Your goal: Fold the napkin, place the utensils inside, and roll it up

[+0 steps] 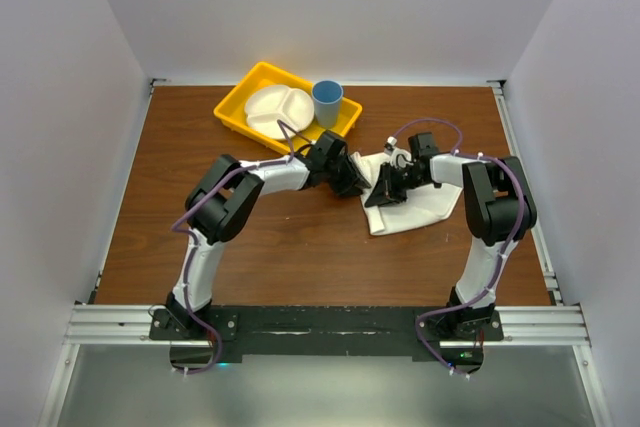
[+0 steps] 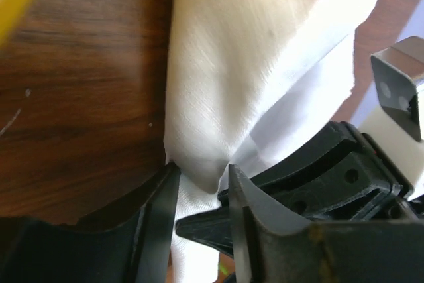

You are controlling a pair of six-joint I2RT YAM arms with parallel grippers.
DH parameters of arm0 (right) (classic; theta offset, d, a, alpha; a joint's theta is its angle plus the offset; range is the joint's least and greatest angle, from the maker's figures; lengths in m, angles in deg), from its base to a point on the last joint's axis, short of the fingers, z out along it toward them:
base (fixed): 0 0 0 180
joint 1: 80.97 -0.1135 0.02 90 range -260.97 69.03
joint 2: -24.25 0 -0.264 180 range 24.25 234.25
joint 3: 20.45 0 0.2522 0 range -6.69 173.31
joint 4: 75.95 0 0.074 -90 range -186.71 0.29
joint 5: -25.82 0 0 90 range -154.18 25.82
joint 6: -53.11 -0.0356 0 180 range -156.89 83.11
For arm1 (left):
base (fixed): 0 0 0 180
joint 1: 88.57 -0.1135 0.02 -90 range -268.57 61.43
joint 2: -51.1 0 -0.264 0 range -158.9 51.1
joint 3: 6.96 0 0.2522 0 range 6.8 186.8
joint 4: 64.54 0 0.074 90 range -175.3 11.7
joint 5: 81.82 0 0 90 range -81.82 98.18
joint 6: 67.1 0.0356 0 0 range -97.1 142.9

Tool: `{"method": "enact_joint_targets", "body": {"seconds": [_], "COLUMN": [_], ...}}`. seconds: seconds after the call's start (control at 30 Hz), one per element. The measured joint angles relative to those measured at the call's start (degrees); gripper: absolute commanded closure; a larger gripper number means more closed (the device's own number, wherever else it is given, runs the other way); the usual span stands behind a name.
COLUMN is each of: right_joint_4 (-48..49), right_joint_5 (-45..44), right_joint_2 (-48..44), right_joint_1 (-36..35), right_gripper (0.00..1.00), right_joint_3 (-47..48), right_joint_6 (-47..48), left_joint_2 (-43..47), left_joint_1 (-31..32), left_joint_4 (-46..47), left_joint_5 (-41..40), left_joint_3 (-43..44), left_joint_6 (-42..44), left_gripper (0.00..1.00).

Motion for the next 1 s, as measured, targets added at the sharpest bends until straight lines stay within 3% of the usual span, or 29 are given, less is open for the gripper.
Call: {"method": "enact_joint_targets", "body": {"seconds": [0.1,0.17,0.53,1.0], "right_joint_4": [-0.13,-0.26,-0.70,-1.27], "right_joint_5": [-0.11,-0.24,-1.81,-2.01], "right_joint_2": [-0.28,-0.37,-1.60,-4.74], "right_joint_1": [0.04,0.07,0.04,1.14], "right_gripper": [1.00,1.00,1.00,1.00], "right_joint_3": [-0.13,-0.13,-0.74,-3.23], "right_joint_6": [0.33,0.83,1.62,1.49], "left_joint_2": [-0.52,-0.63,2.05,2.80], "left_joint_1": [-0.28,-0.28,0.11,-0.59], "left_joint_4": [2.78,4.22,2.14,4.17], "left_joint_5": [0.83,0.85,-1.05,3.15], "left_joint_3": [-1.16,-1.81,-2.58,-4.48], "left_joint_6": [-1.29,-1.03,4.92,3.82], "left_gripper": [0.76,0.77,0.40,0.35]}}
